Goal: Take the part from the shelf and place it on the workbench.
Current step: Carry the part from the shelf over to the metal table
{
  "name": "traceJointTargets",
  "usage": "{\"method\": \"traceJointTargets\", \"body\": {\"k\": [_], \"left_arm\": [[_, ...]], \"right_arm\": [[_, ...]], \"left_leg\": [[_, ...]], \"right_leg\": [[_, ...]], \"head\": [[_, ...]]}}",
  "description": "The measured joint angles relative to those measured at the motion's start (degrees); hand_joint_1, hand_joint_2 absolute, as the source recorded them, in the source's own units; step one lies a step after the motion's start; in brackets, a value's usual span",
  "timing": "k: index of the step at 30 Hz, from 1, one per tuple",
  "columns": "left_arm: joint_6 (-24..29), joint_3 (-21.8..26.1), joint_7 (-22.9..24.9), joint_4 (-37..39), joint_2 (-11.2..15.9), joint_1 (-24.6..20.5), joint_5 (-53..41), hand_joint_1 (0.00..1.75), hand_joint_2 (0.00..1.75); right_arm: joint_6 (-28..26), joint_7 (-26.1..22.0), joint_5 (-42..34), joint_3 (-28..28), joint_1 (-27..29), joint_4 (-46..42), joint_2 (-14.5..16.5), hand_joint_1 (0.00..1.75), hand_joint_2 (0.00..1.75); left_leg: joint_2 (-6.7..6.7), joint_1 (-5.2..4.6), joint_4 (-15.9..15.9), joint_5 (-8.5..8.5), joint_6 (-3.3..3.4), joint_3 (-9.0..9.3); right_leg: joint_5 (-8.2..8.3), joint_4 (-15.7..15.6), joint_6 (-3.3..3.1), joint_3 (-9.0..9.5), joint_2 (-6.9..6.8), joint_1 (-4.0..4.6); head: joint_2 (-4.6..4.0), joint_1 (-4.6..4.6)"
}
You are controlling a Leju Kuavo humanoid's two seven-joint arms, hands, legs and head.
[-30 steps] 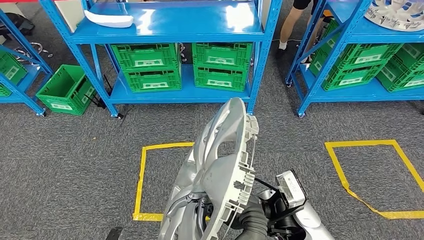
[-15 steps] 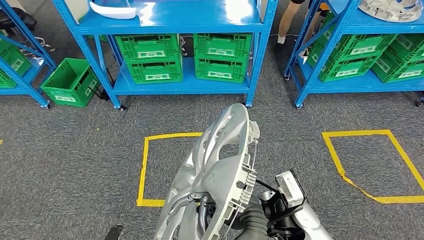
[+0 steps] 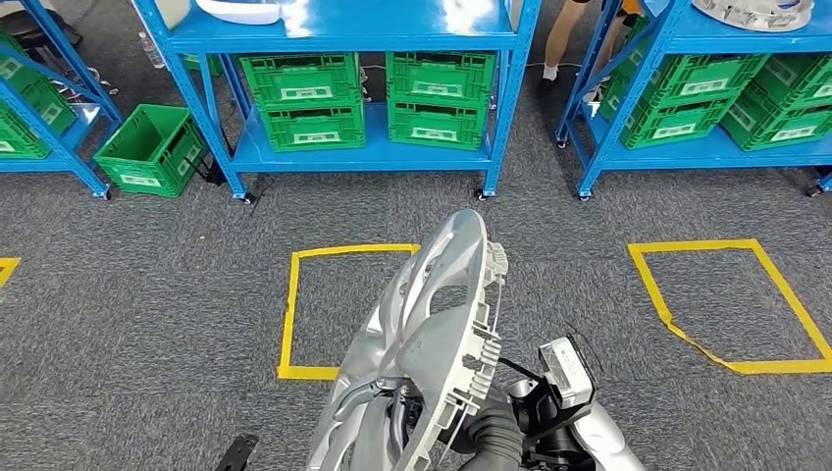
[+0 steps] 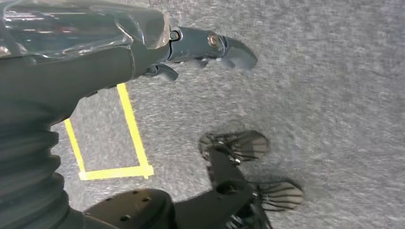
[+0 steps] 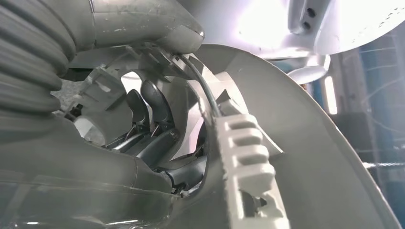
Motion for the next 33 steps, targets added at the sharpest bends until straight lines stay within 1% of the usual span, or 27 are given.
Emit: {"method": "traceJointTargets", "body": {"k": [1,2,4,5,6,7,8,9,10,11,12,13,14,15,16,17,18,20,21,22,23,24,25,27,28,31,33], "left_arm": [[0.04,0.00,0.02,-0.02,-0.10,0.01,0.31,0.00,1.75],[0.10,0.02,0.00,-0.04,-0.19,0.00,0.68,0.00,1.75],[0.30,0.11,-0.14,-0.11,-0.38,-0.04,1.39,0.00,1.75],[0.40,0.17,-0.19,-0.14,-0.46,-0.02,1.69,0.00,1.75],[0.48,0.22,-0.23,-0.17,-0.56,0.00,1.91,0.00,1.75],[0.51,0.24,-0.24,-0.19,-0.62,0.02,2.07,0.00,1.75],[0.52,0.24,-0.25,-0.21,-0.68,0.03,2.17,0.00,1.75],[0.53,0.24,-0.29,-0.22,-0.74,0.05,2.27,0.00,1.75],[0.56,0.25,-0.41,-0.27,-0.86,0.08,2.37,0.00,1.75],[0.61,0.29,-0.63,-0.32,-0.95,0.14,2.47,0.00,1.75],[0.71,0.37,-0.92,-0.38,-1.02,0.23,2.63,0.00,1.75],[0.86,0.48,-1.23,-0.42,-1.05,0.36,2.78,0.00,1.75],[1.04,0.62,-1.54,-0.43,-1.02,0.57,2.93,0.00,1.75],[1.22,0.78,-1.83,-0.43,-0.96,0.87,3.06,0.00,1.75],[1.38,0.93,-2.06,-0.43,-0.90,1.24,3.14,0.00,1.75],[1.51,1.08,-2.25,-0.43,-0.84,1.61,3.23,0.00,1.75],[1.62,1.21,-2.39,-0.44,-0.74,1.91,3.32,0.00,1.75],[1.79,1.40,-2.54,-0.44,-0.59,2.22,3.47,0.00,1.75],[1.83,1.49,-2.61,-0.44,-0.53,2.29,3.51,0.00,1.75],[1.84,1.55,-2.67,-0.44,-0.50,2.35,3.54,0.00,1.75],[1.86,1.60,-2.76,-0.44,-0.46,2.41,3.57,0.00,1.75],[1.89,1.62,-2.88,-0.44,-0.40,2.47,3.59,0.00,1.75],[1.91,1.64,-3.01,-0.44,-0.27,2.49,3.60,0.00,1.75],[1.93,1.69,-3.21,-0.44,0.08,2.50,3.61,0.00,1.75],[1.94,1.75,-3.25,-0.44,0.25,2.49,3.61,0.00,1.75],[1.90,1.95,-3.27,-0.44,0.52,2.51,3.61,0.00,1.75],[1.84,2.01,-3.27,-0.44,0.57,2.49,3.61,0.00,1.75]], "right_arm": [[0.09,0.05,0.03,-0.05,0.08,0.01,-0.07,1.75,1.75],[0.18,0.14,0.07,-0.10,0.15,0.01,-0.14,1.75,1.75],[0.42,0.41,0.15,-0.15,0.16,0.01,-0.26,1.75,1.75],[0.52,0.57,0.16,-0.16,0.16,0.01,-0.29,1.75,1.75],[0.59,0.72,0.17,-0.16,0.16,0.01,-0.31,1.75,1.75],[0.63,0.82,0.18,-0.16,0.15,0.01,-0.32,1.75,1.75],[0.64,0.90,0.19,-0.16,0.14,0.01,-0.32,1.75,1.75],[0.68,0.95,0.19,-0.16,0.09,0.01,-0.32,1.75,1.75],[0.75,0.99,0.18,-0.16,-0.03,0.01,-0.30,1.75,1.75],[0.85,1.04,0.13,-0.16,-0.25,-0.01,-0.27,1.75,1.75],[0.93,1.08,0.05,-0.15,-0.50,-0.01,-0.23,1.75,1.75],[1.00,1.11,-0.07,-0.14,-0.74,-0.02,-0.20,1.75,1.75],[1.02,1.14,-0.19,-0.11,-0.91,-0.02,-0.18,1.75,1.75],[1.01,1.16,-0.27,-0.06,-0.98,-0.01,-0.16,1.75,1.75],[0.99,1.19,-0.33,-0.01,-1.00,-0.01,-0.14,1.75,1.75],[0.98,1.22,-0.37,0.05,-1.02,-0.01,-0.10,1.75,1.75],[0.97,1.24,-0.43,0.11,-1.04,-0.01,-0.03,1.75,1.75],[0.97,1.24,-0.56,0.17,-1.10,-0.01,0.15,1.75,1.75],[0.97,1.24,-0.61,0.20,-1.10,-0.01,0.24,1.75,1.75],[0.98,1.24,-0.64,0.21,-1.10,-0.01,0.31,1.75,1.75],[0.98,1.24,-0.67,0.22,-1.10,-0.01,0.37,1.75,1.75],[0.97,1.24,-0.71,0.23,-1.10,-0.01,0.42,1.75,1.75],[0.96,1.24,-0.75,0.23,-1.11,-0.01,0.49,1.75,1.75],[0.85,1.22,-0.85,0.27,-1.25,-0.01,0.64,1.75,1.75],[0.80,1.17,-0.87,0.31,-1.36,-0.01,0.73,1.75,1.75],[0.74,0.82,-0.85,0.41,-1.68,0.01,0.88,1.75,1.75],[0.72,0.56,-0.79,0.52,-1.96,0.08,0.88,1.75,1.75]], "left_leg": [[0.15,0.00,-0.17,0.77,0.64,-0.67],[0.30,0.02,-0.37,1.63,1.18,-1.49],[0.40,-0.13,-0.41,3.23,1.80,-3.35],[0.43,-0.29,-0.38,4.04,1.90,-4.36],[0.45,-0.46,-0.35,4.83,1.95,-5.37],[0.47,-0.62,-0.32,5.62,1.97,-6.38],[0.46,-0.78,-0.29,6.37,1.94,-7.31],[0.43,-0.92,-0.27,7.12,1.88,-8.19],[0.37,-1.08,-0.23,7.83,1.75,-8.93],[0.33,-1.22,-0.18,8.56,1.57,-9.53],[0.31,-1.30,-0.30,9.40,1.34,-9.97],[0.32,-1.32,-0.51,10.19,1.04,-10.27],[0.35,-1.30,-0.79,10.98,0.74,-10.52],[0.33,-1.16,-1.01,11.39,0.39,-10.77],[0.28,-1.00,-0.67,10.70,-0.02,-11.13],[0.22,-0.83,0.59,8.90,-0.44,-11.61],[0.17,-0.59,3.01,6.12,-0.89,-12.32],[0.14,-0.24,10.37,0.76,-1.70,-13.92],[0.14,-0.10,13.86,-0.07,-1.98,-14.44],[0.14,0.02,16.00,0.55,-2.15,-14.31],[0.15,0.12,16.22,2.12,-2.18,-13.25],[0.13,0.17,14.34,3.73,-2.08,-11.13],[0.11,0.18,10.82,4.31,-1.83,-8.29],[0.07,-0.01,3.57,3.22,-1.13,-3.20],[0.07,-0.18,1.46,2.34,-0.78,-1.98],[0.22,-0.18,-0.85,2.37,0.42,-1.55],[0.38,0.05,-1.60,3.29,1.30,-1.96]], "right_leg": [[-0.82,0.59,0.03,-0.58,0.05,-0.08],[-2.62,2.13,-0.20,-1.37,0.10,-0.11],[-8.16,8.48,-0.98,-3.15,0.14,-0.16],[-10.18,12.40,-1.02,-3.76,0.15,-0.16],[-10.97,15.59,-0.73,-3.91,0.15,-0.16],[-10.51,17.36,-0.21,-3.36,0.16,-0.15],[-9.17,17.09,0.31,-1.88,0.16,-0.10],[-7.92,14.70,0.51,0.61,0.16,0.02],[-7.49,10.47,0.24,4.17,0.16,0.28],[-8.03,4.94,-0.36,8.03,0.14,0.56],[-8.84,0.43,-0.97,10.99,0.15,0.85],[-9.54,-2.72,-1.41,12.74,0.16,1.09],[-9.65,-4.23,-1.73,13.05,0.18,1.18],[-9.11,-4.11,-2.02,12.49,0.18,1.04],[-8.54,-4.18,-2.46,11.99,0.16,0.88],[-7.93,-4.23,-3.00,11.52,0.10,0.71],[-7.31,-4.25,-3.41,11.02,0.03,0.58],[-6.21,-4.14,-3.80,9.78,-0.09,0.72],[-5.66,-3.98,-3.78,9.11,-0.12,0.76],[-5.17,-3.70,-3.68,8.36,-0.14,0.77],[-4.77,-3.31,-3.53,7.58,-0.13,0.77],[-4.48,-2.85,-3.37,6.86,-0.09,0.78],[-4.30,-2.40,-3.19,6.21,-0.06,0.80],[-3.96,-1.73,-2.68,5.40,-0.08,1.03],[-3.73,-1.59,-2.34,5.12,-0.13,1.11],[-3.48,-0.97,-1.36,4.11,-0.19,1.20],[-5.78,3.01,-1.44,2.04,-0.02,1.07]], "head": [[0.00,0.05],[0.00,0.10],[0.00,0.18],[0.00,0.18],[0.00,0.18],[0.00,0.18],[0.00,0.17],[0.00,0.17],[0.00,0.15],[0.00,0.14],[0.00,0.07],[0.00,0.08],[0.00,0.09],[0.00,0.10],[0.00,0.16],[0.00,0.09],[0.00,0.04],[0.00,-0.06],[0.00,-0.05],[0.00,-0.07],[0.00,-0.07],[0.00,-0.09],[0.00,-0.09],[0.00,-0.04],[0.00,-0.04],[0.00,-0.02],[0.00,0.10]]}}
